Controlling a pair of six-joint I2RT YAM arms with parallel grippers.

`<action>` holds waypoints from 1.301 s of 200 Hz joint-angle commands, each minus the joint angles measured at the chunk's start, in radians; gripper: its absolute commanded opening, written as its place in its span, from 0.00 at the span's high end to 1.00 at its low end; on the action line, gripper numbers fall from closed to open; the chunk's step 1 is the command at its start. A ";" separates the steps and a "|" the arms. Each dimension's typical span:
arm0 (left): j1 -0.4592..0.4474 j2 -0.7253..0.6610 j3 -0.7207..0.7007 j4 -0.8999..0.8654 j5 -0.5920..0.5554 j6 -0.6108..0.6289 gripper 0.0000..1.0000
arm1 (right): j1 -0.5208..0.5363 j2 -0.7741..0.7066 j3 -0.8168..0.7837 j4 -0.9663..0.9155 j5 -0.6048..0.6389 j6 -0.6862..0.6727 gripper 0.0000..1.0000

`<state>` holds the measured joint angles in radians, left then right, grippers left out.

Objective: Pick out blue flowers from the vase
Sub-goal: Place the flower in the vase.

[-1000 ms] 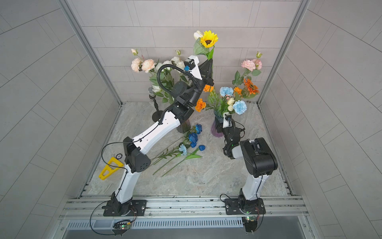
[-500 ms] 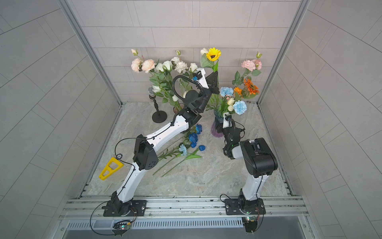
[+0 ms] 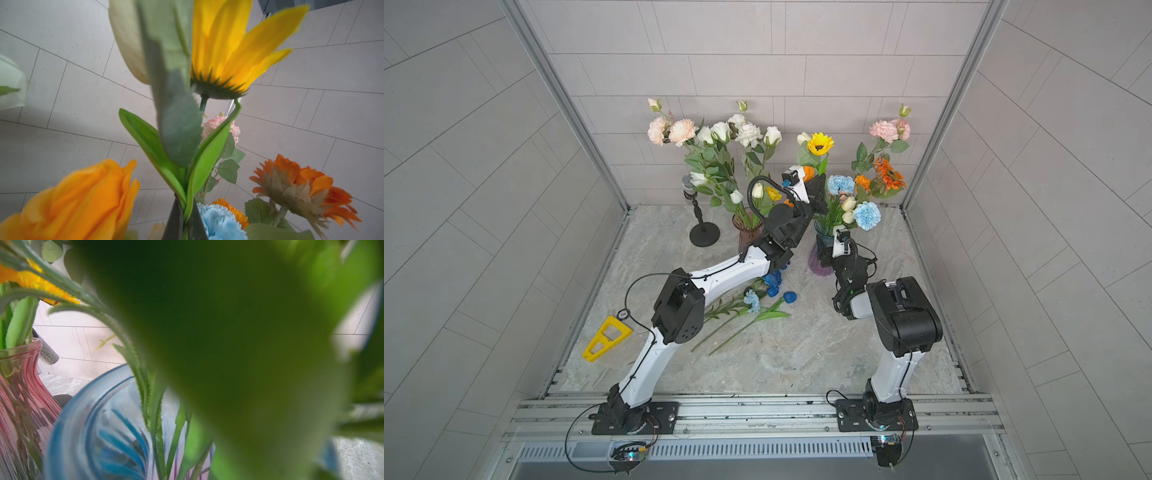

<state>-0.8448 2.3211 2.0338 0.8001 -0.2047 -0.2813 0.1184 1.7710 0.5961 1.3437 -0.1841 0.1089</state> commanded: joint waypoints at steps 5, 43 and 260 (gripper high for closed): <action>-0.005 -0.090 -0.089 0.105 -0.016 0.003 1.00 | 0.000 -0.026 0.006 0.069 -0.018 0.012 0.35; -0.005 -0.147 -0.244 0.127 0.000 0.043 1.00 | -0.002 -0.022 0.011 0.069 -0.020 0.016 0.35; -0.029 -0.220 -0.200 -0.079 0.032 0.185 0.33 | -0.006 -0.032 0.011 0.069 -0.021 0.023 0.35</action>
<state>-0.8719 2.1937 1.7763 0.7483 -0.1982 -0.1413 0.1150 1.7710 0.5961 1.3437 -0.1925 0.1108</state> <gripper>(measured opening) 0.665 0.670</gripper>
